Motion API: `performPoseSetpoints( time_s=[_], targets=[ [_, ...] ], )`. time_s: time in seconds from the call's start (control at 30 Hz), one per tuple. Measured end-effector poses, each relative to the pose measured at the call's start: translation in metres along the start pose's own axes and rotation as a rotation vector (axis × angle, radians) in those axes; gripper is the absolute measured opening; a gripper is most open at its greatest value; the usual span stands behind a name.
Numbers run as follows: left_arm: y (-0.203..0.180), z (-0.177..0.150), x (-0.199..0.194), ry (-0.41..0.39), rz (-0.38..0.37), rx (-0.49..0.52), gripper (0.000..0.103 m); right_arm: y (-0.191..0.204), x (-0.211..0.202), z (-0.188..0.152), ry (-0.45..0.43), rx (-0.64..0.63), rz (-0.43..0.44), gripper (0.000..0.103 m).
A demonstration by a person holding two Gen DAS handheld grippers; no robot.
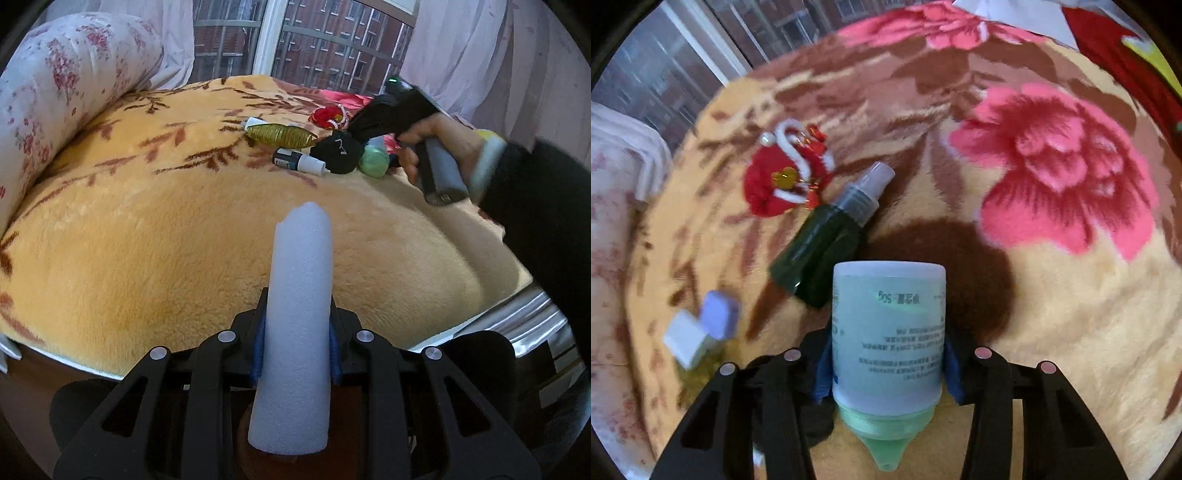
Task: Collect trash
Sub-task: 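Grasp the white foam tube with the left tool while the right tool grasps the green bottle, then lower both tools over the wastebasket and release the foam tube and bottle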
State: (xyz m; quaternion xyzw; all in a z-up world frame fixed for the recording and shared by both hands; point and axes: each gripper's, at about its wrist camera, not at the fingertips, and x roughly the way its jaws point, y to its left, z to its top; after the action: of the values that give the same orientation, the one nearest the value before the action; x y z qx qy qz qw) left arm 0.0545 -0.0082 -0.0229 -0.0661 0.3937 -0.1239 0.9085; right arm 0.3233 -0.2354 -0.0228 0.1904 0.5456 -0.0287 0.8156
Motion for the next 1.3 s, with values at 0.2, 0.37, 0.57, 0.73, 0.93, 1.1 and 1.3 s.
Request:
performPoseSetpoints(
  time_s=[0.2, 0.37, 0.57, 0.73, 0.93, 1.1, 1.3],
  targets=[
    [0.000, -0.007, -0.005, 0.023, 0.004, -0.016, 0.025, -0.029, -0.066, -0.060, -0.162, -0.129, 0.076, 0.046],
    [-0.011, -0.013, -0.023, 0.013, -0.008, -0.009, 0.025, -0.042, -0.135, -0.138, -0.264, -0.277, 0.172, 0.047],
    [-0.035, -0.025, -0.062, -0.047, -0.013, 0.060, 0.025, -0.049, -0.199, -0.233, -0.350, -0.385, 0.246, 0.047],
    [-0.047, -0.040, -0.080, -0.053, 0.011, 0.127, 0.025, -0.053, -0.212, -0.302, -0.343, -0.434, 0.273, 0.047],
    [-0.046, -0.061, -0.081, -0.009, 0.022, 0.131, 0.025, -0.062, -0.191, -0.342, -0.272, -0.428, 0.286, 0.047],
    [-0.039, -0.079, -0.069, 0.060, 0.034, 0.113, 0.025, -0.067, -0.161, -0.363, -0.160, -0.452, 0.246, 0.047],
    [-0.029, -0.099, -0.027, 0.205, 0.052, 0.081, 0.025, -0.064, -0.122, -0.374, -0.039, -0.468, 0.200, 0.047]
  ],
)
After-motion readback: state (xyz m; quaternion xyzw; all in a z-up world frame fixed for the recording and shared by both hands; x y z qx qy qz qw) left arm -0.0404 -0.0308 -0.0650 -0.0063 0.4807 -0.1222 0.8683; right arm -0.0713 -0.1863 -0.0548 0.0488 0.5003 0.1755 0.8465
